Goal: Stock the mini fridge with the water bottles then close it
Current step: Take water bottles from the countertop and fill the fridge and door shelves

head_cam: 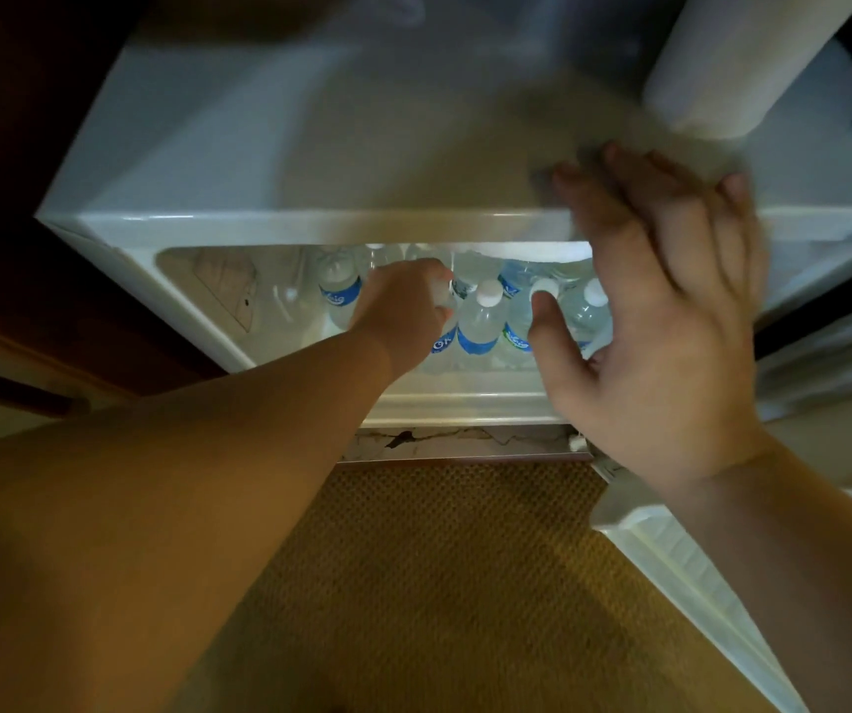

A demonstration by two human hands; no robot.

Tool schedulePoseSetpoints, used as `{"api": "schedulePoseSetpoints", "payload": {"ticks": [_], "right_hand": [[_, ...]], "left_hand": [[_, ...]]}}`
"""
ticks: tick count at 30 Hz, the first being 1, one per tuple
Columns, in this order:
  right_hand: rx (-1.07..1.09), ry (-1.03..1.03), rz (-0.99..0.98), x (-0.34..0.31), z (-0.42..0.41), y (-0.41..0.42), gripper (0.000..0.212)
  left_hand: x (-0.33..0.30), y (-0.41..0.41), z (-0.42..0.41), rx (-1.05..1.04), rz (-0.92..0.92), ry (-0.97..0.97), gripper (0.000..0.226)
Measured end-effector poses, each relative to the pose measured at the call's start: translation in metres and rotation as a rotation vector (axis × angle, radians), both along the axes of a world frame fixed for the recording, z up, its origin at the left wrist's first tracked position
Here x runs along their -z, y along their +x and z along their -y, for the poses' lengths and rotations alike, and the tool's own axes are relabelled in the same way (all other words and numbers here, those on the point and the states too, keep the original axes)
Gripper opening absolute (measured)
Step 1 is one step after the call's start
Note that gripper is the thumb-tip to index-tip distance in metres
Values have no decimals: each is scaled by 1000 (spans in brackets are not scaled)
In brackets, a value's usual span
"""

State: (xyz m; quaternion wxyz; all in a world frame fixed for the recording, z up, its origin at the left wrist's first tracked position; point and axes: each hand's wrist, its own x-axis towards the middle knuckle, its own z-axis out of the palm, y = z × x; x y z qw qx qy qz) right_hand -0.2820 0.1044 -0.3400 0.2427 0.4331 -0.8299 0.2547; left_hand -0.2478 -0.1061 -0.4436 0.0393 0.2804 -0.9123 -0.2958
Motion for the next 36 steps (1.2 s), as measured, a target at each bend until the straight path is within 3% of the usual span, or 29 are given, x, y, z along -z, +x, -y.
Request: {"api": "schedulePoseSetpoints", "payload": {"ticks": [6,10,13,16,20,23,29,33,36], "right_hand": [[-50,48,37,-5,-3,-1,72],[-47,108,60,-15,-5,1,85],[-43,238,131,-29,-8,4,92],[-39,504,239,-60,-11,7,97],[-61,647,411,-128,-19,23,85],[-131,509,337,-201,-35,56,67],[-215,47,178,-391,-78,128,40],[-185,47,237,-477,-100,149,52],[-155,109,235,-531,-113,141,57]], "left_hand": [[-14,11,6,137,214,66,75],[-37,44,-8,86,243,116,79],[-66,90,-34,53,127,163,72],[-114,131,-64,-130,-38,242,53],[-209,173,-91,-383,-378,244,32],[-297,199,-108,-359,-538,178,30],[-491,235,-120,-250,-666,-10,39],[-591,242,-125,-321,-777,-42,37],[-642,235,-136,-339,-767,41,34]]}}
